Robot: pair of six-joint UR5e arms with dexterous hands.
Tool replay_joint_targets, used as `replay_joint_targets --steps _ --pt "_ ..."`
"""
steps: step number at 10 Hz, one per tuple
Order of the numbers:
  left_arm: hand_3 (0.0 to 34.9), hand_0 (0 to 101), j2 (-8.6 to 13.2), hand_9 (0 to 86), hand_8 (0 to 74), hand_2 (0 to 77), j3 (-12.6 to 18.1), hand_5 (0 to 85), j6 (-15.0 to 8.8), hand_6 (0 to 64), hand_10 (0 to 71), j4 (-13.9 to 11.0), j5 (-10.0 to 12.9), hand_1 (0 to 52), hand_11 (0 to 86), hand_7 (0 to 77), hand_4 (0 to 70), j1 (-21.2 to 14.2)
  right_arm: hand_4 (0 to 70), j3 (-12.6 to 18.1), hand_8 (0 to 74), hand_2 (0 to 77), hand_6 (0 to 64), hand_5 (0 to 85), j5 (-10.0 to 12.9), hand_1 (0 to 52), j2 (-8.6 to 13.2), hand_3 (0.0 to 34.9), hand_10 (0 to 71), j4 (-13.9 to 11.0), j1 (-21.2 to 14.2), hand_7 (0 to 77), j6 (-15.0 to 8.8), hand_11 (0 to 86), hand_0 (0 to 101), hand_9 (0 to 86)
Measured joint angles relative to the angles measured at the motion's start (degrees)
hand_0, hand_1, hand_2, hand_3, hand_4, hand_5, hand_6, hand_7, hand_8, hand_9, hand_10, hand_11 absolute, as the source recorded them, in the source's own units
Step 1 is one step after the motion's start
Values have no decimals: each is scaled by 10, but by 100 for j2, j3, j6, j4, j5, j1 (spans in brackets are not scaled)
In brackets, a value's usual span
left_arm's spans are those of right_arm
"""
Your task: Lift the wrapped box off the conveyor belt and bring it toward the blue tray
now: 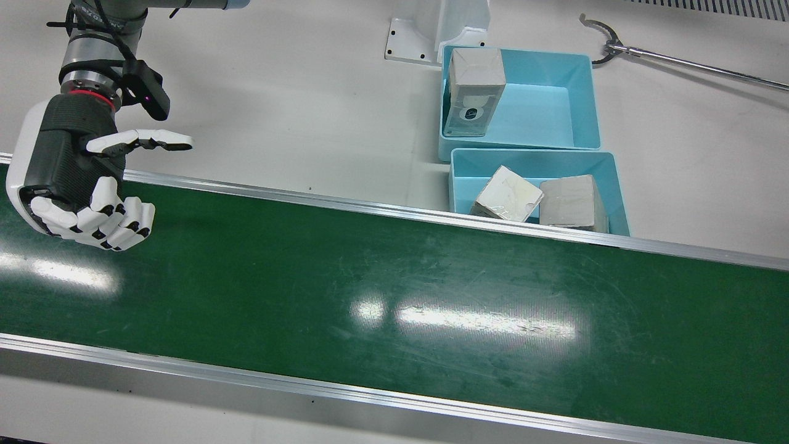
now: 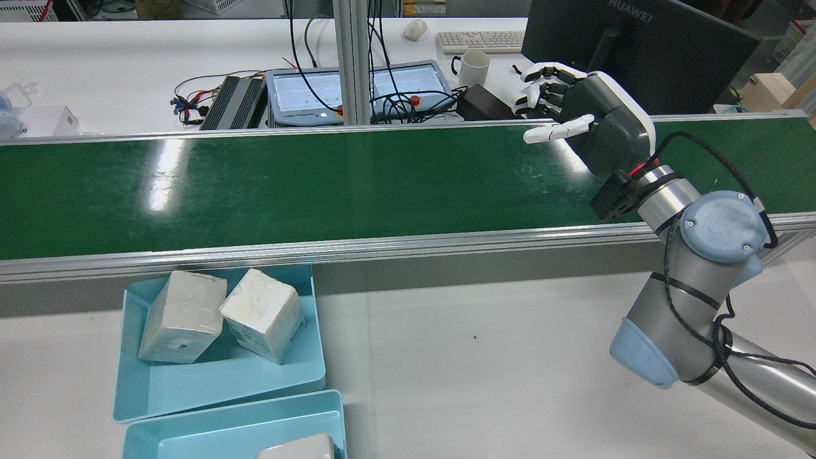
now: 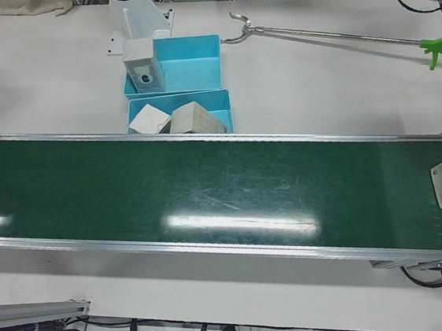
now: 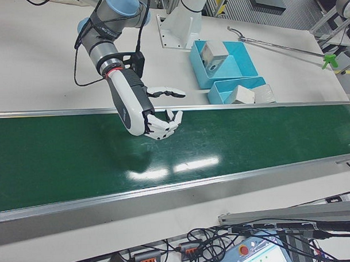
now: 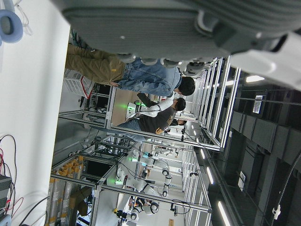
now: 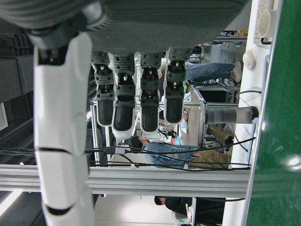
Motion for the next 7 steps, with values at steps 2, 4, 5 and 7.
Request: replay_joint_targets --steps 2,4,5,7 --pt "0 0 0 0 5 11 0 11 0 5 5 0 0 0 5 5 5 0 22 -231 136 82 240 164 -427 153 23 36 5 15 107 295 121 175 485 153" --pt "0 0 0 0 5 11 0 11 0 5 5 0 0 0 5 5 5 0 65 -421 22 87 44 65 -651 153 43 63 0 60 148 120 310 16 484 16" --pt "0 0 0 0 5 11 0 11 0 5 5 0 0 0 0 5 5 0 65 -459 22 87 44 65 -698 153 81 63 0 88 157 120 350 16 484 16" --pt "0 0 0 5 5 11 0 11 0 5 0 0 0 0 0 5 5 0 98 -478 33 98 0 93 -727 120 161 4 0 109 171 120 367 11 484 11"
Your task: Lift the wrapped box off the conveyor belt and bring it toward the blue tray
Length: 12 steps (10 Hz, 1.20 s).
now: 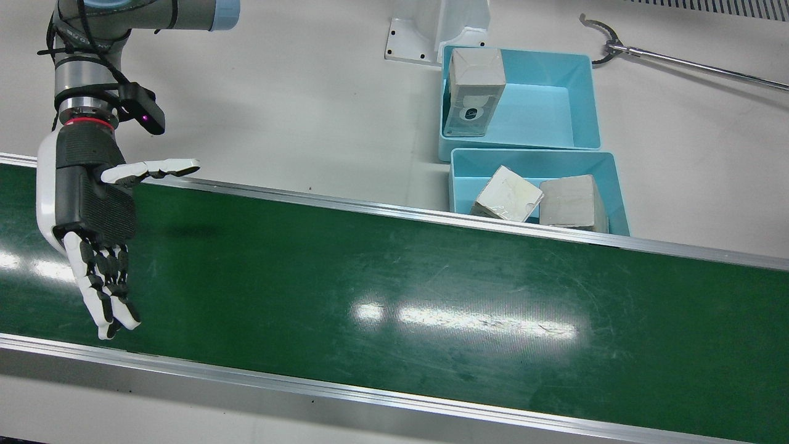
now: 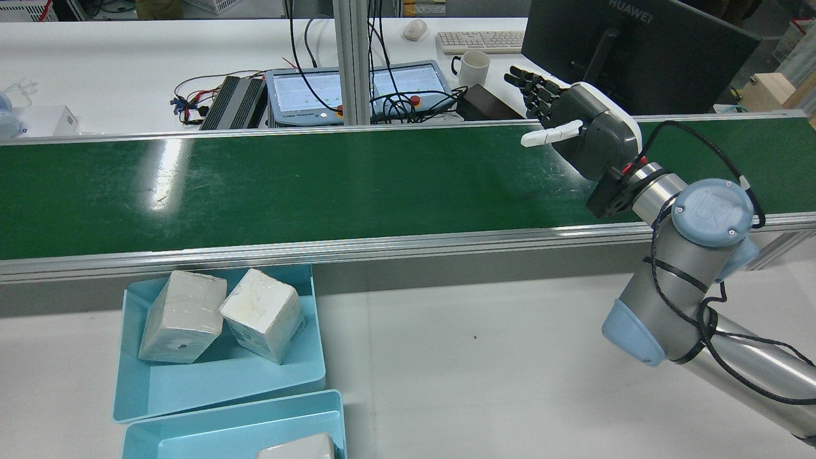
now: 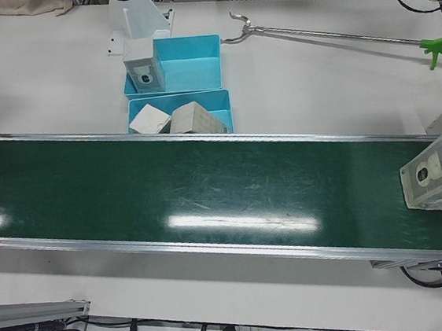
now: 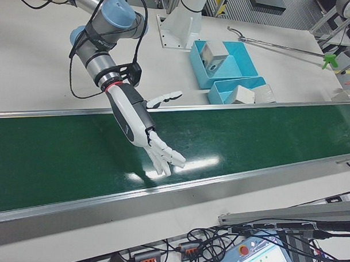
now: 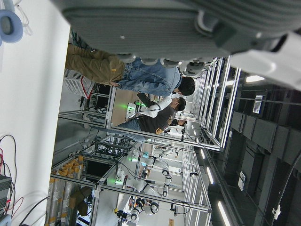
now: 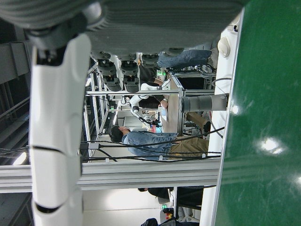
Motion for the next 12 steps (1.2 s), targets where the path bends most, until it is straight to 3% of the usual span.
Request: replay_joint_targets --steps 2,3,4,6,12 --pt "0 0 0 5 5 11 0 11 0 5 5 0 0 0 0 5 5 0 98 -3 33 93 0 93 -3 131 28 4 0 5 4 131 -3 11 479 11" --pt "0 0 0 5 5 5 0 11 0 5 5 0 0 0 5 5 5 0 98 -7 49 76 44 93 -5 131 32 4 0 6 4 136 -5 11 479 16" --pt "0 0 0 5 5 11 0 11 0 5 5 0 0 0 5 5 0 0 98 -7 5 76 44 93 -2 131 33 4 0 8 2 136 -8 11 479 54" --pt "0 0 0 0 5 11 0 11 0 5 0 0 0 0 5 5 5 0 93 -1 44 87 49 93 19 131 48 3 0 13 -6 153 -21 11 476 44" --pt "0 0 0 0 5 11 0 11 0 5 5 0 0 0 5 5 5 0 98 4 44 65 55 98 45 120 62 3 0 15 -7 164 -15 11 472 49"
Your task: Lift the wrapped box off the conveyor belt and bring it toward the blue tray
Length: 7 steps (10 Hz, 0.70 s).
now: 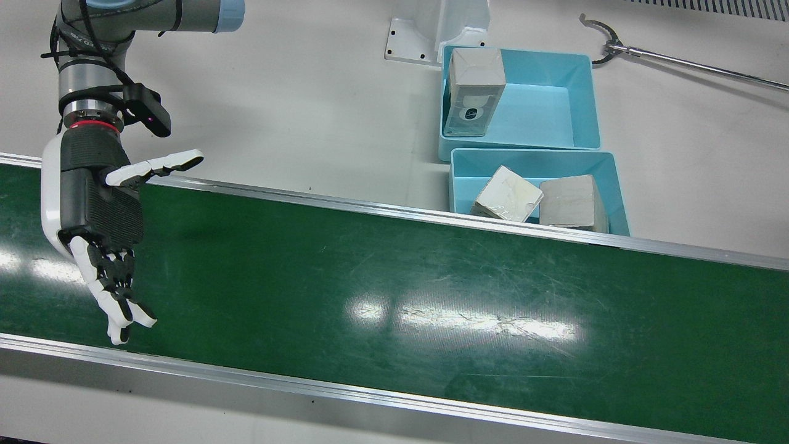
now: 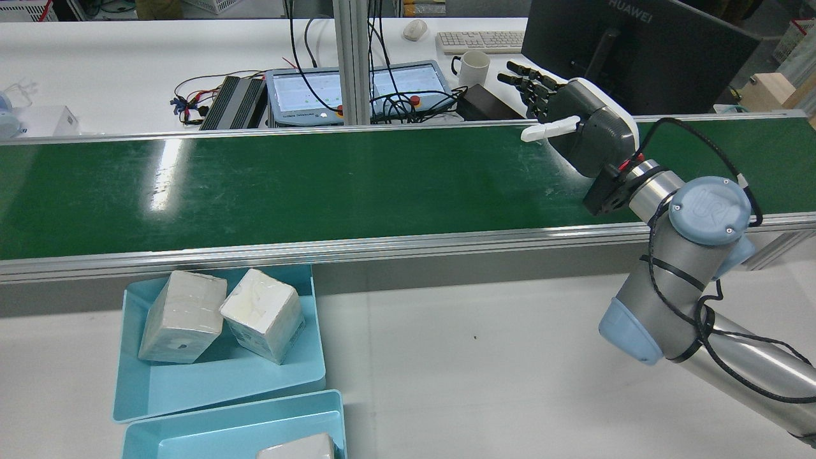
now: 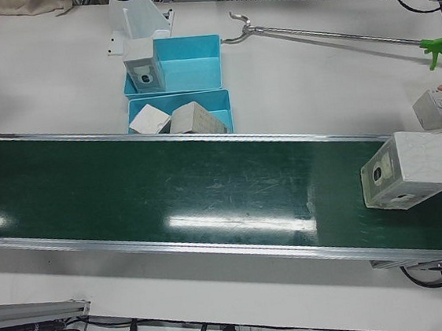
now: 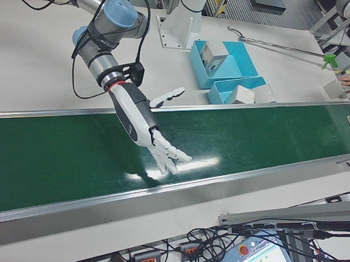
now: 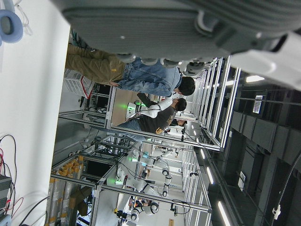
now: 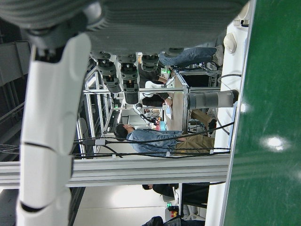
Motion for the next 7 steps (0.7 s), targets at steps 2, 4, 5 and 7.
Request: replay_joint_targets --steps 2,4,5,7 --pt "0 0 0 0 5 11 0 11 0 5 5 0 0 0 5 5 0 0 93 -4 44 60 55 98 0 115 0 0 0 0 -5 164 4 11 470 49" --pt "0 0 0 0 5 11 0 11 0 5 5 0 0 0 0 5 5 0 98 -3 44 60 55 98 0 115 2 5 0 0 -10 164 1 11 470 49" --pt "0 0 0 0 5 11 0 11 0 0 0 0 0 0 5 5 0 0 104 -2 44 60 55 98 0 115 5 4 0 0 -17 164 -2 11 470 49" --pt "0 0 0 0 5 5 0 11 0 0 5 0 0 0 5 5 5 0 104 0 55 60 60 98 5 115 8 6 0 0 -26 169 -2 11 469 49"
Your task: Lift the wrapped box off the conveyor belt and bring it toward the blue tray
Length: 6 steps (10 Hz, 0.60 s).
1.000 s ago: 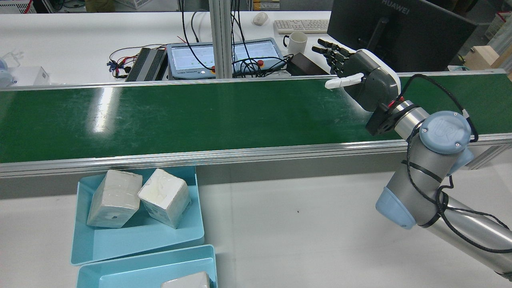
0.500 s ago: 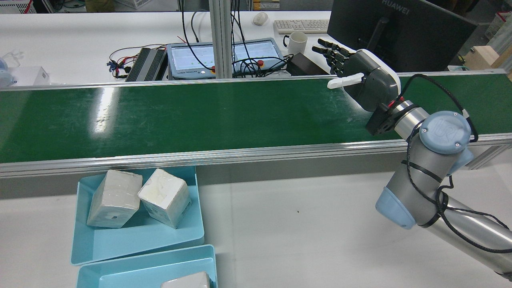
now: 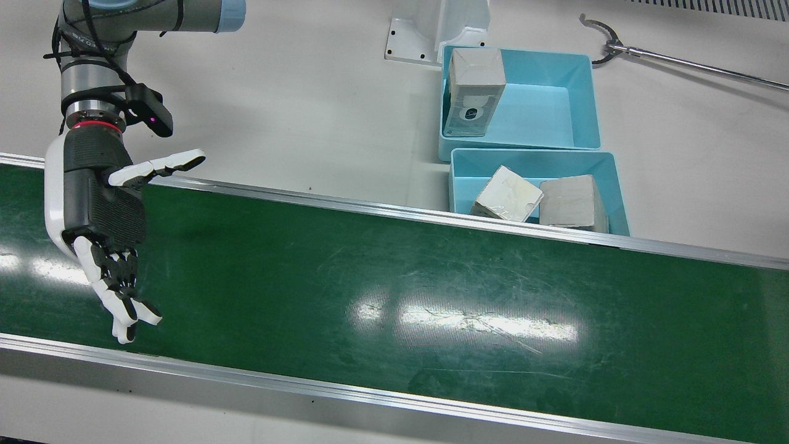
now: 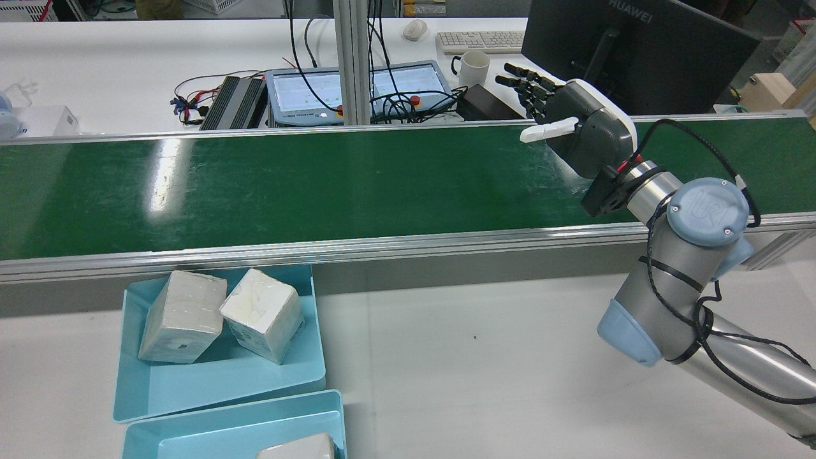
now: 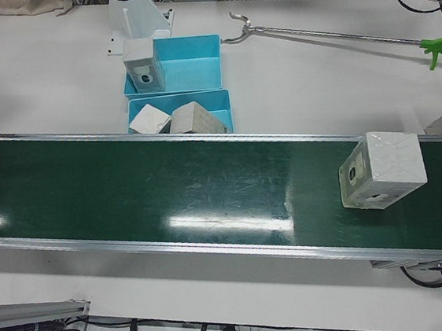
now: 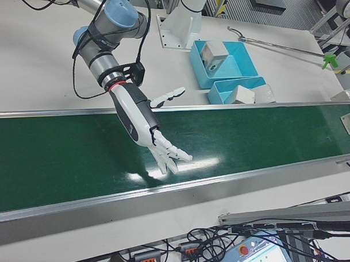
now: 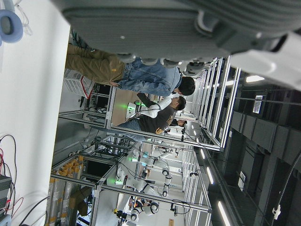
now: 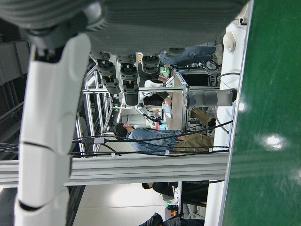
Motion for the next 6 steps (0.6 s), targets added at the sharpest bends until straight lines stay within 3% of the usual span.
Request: replay_joint_targets --steps 6 --pt "0 0 0 0 5 5 0 11 0 0 5 0 0 0 0 5 5 0 109 -19 55 71 65 109 4 115 1 0 0 0 -20 180 -9 11 470 60"
